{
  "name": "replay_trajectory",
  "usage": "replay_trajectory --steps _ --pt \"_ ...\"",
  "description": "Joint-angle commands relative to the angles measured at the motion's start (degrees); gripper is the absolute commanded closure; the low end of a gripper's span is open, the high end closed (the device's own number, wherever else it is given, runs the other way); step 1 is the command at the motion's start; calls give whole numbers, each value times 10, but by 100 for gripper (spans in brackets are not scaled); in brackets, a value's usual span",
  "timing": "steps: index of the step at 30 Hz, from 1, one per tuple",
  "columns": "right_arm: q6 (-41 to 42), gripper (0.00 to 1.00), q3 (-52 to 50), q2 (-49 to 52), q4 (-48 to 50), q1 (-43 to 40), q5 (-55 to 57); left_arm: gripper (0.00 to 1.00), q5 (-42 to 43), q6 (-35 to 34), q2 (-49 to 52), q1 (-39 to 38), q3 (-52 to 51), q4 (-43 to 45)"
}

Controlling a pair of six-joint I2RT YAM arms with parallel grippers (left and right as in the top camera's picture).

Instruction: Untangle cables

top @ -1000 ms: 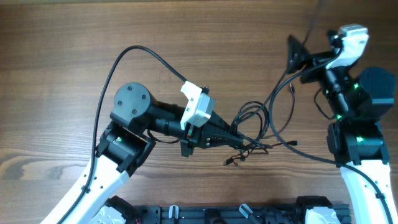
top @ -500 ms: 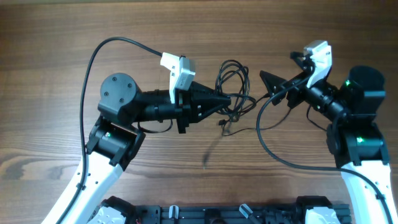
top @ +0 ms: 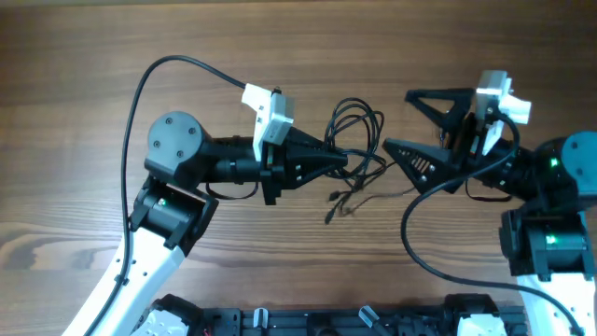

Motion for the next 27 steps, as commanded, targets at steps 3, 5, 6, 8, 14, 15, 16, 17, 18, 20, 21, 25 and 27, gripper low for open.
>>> replay_trajectory --steps 3,5,6,8,14,15,16,17,18,20,21,25,27 --pt "21 0 4 31 38 0 -164 96 11 14 -1 -12 0 52" --pt "30 0 4 37 48 0 -177 96 11 14 -1 -12 0 52" --pt "30 0 4 39 51 0 -180 96 11 14 -1 -12 0 52" --pt "30 0 4 40 51 0 -180 96 11 14 0 -12 0 52" --pt "30 0 4 40 82 0 -181 96 11 14 21 -35 0 52" --pt "42 0 4 40 99 0 -181 96 11 14 27 -41 0 54" --pt "52 0 4 40 118 0 -186 96 11 14 31 -44 0 56" --pt "57 5 4 40 137 0 -194 96 11 14 36 -46 0 59" --pt "57 15 4 40 147 0 -198 96 11 14 40 -49 0 65" --pt "57 66 4 40 150 0 -200 96 10 14 43 -52 0 72" --pt "57 83 4 40 150 0 -200 96 10 14 43 -52 0 73" --pt "57 96 4 40 150 0 -200 85 9 13 43 -52 0 73" --pt "56 96 4 40 150 0 -200 51 9 9 43 -51 0 73"
